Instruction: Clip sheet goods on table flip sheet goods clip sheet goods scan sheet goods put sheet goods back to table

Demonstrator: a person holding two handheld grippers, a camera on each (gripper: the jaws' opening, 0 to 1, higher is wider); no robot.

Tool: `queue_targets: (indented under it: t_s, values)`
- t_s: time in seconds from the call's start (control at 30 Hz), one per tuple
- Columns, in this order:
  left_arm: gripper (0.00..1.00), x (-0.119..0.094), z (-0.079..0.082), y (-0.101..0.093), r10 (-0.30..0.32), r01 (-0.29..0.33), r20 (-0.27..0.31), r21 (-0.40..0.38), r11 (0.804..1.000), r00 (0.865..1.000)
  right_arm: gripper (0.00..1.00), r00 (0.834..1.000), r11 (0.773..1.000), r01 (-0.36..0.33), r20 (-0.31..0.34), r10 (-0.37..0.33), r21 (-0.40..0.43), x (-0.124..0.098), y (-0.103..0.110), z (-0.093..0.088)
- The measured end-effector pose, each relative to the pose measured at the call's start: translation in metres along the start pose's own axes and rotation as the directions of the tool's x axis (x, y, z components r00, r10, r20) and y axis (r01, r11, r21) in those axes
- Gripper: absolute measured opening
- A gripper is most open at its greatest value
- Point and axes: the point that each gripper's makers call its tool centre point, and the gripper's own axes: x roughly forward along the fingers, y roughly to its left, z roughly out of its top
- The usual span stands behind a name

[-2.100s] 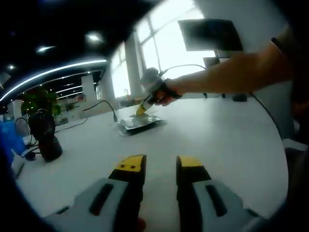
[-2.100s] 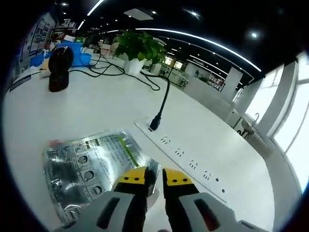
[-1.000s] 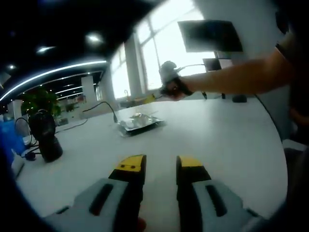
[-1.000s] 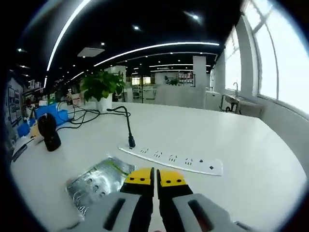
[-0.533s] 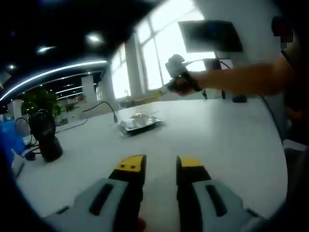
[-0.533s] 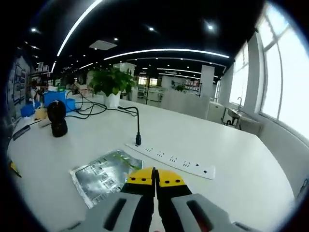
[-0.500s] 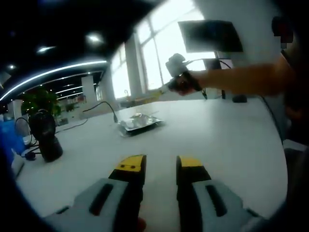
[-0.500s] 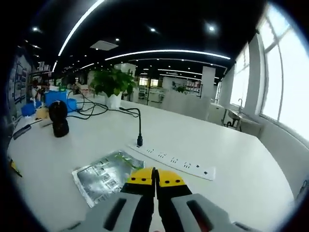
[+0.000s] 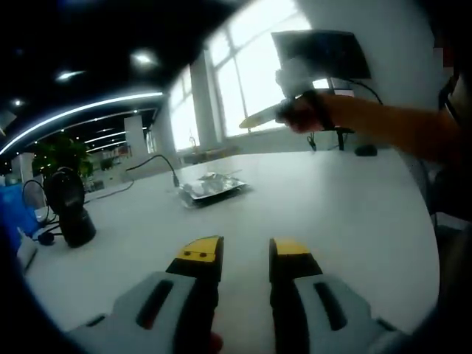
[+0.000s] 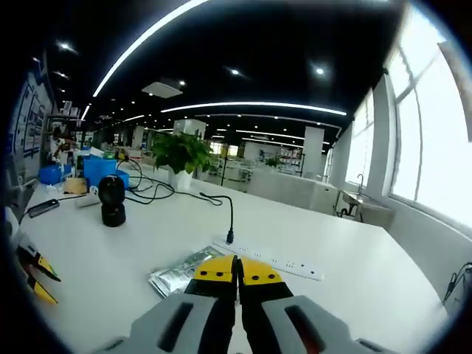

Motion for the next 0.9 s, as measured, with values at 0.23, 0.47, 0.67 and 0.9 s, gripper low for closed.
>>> queue_targets:
  t_s: [0.23,0.47,0.67,0.9]
  values:
    - [0.18,0.0,0.001,0.0,0.004,-0.004,0.008,-0.02,1.0,1.0,0.0,1.0,0.999,0.013,0.01,-0.012,-0.032,-0.024,0.006,0.0]
    - [0.18,0.003,0.001,0.004,0.002,-0.002,0.006,-0.017,1.0,1.0,0.0,1.0,1.0,-0.004,0.026,0.005,-0.03,-0.032,0.012,0.001]
    - [0.18,0.003,0.003,0.003,0.002,-0.002,0.012,-0.017,1.0,1.0,0.0,0.999,1.0,-0.002,0.038,0.003,-0.022,-0.036,0.017,-0.002]
    - [0.18,0.003,0.004,0.001,-0.008,0.009,0.019,-0.019,1.0,1.0,0.0,0.999,1.0,0.01,0.052,-0.009,-0.015,-0.05,0.018,0.003]
